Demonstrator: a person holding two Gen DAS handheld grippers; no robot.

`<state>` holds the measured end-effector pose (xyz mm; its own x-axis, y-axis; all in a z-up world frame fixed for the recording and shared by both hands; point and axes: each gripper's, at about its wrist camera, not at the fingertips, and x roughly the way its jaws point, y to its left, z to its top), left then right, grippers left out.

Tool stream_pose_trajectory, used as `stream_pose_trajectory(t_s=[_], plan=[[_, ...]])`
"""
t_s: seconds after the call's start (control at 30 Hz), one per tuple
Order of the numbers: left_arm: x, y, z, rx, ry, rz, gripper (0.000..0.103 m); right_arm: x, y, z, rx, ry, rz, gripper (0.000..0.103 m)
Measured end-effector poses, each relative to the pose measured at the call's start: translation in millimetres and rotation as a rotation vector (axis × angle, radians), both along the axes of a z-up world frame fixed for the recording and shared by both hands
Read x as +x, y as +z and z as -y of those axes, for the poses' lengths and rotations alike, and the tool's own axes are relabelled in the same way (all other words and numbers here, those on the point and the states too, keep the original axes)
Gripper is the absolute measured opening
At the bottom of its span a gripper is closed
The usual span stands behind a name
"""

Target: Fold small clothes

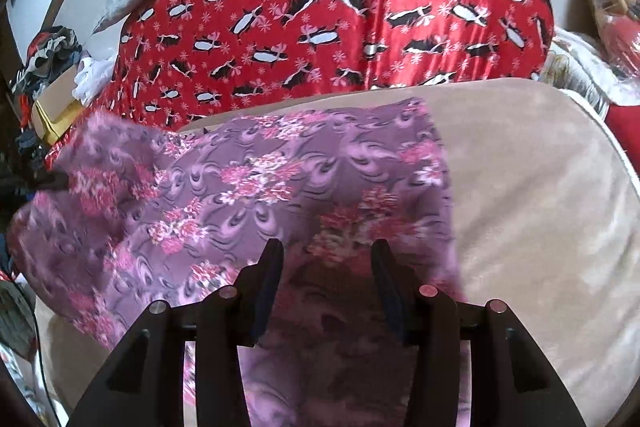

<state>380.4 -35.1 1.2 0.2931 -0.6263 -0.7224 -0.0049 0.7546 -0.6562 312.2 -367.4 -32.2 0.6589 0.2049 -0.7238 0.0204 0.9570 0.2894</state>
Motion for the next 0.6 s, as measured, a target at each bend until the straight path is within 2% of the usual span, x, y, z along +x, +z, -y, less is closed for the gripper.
stream_pose_trajectory(t_s=[0.33, 0.47, 0.6], plan=[[-10, 12, 85, -0.02, -0.1, -0.008, 0.01, -20, -6, 42, 0.027, -0.026, -0.018, 0.047], [-15, -3, 125, -0.007, -0.16, -0.034, 0.01, -25, -23, 48, 0.04, -0.012, -0.055, 0.047], [-18, -38, 166, 0.037, -0.204, -0.104, 0.01, -32, -32, 53, 0.082, -0.01, -0.014, 0.049]])
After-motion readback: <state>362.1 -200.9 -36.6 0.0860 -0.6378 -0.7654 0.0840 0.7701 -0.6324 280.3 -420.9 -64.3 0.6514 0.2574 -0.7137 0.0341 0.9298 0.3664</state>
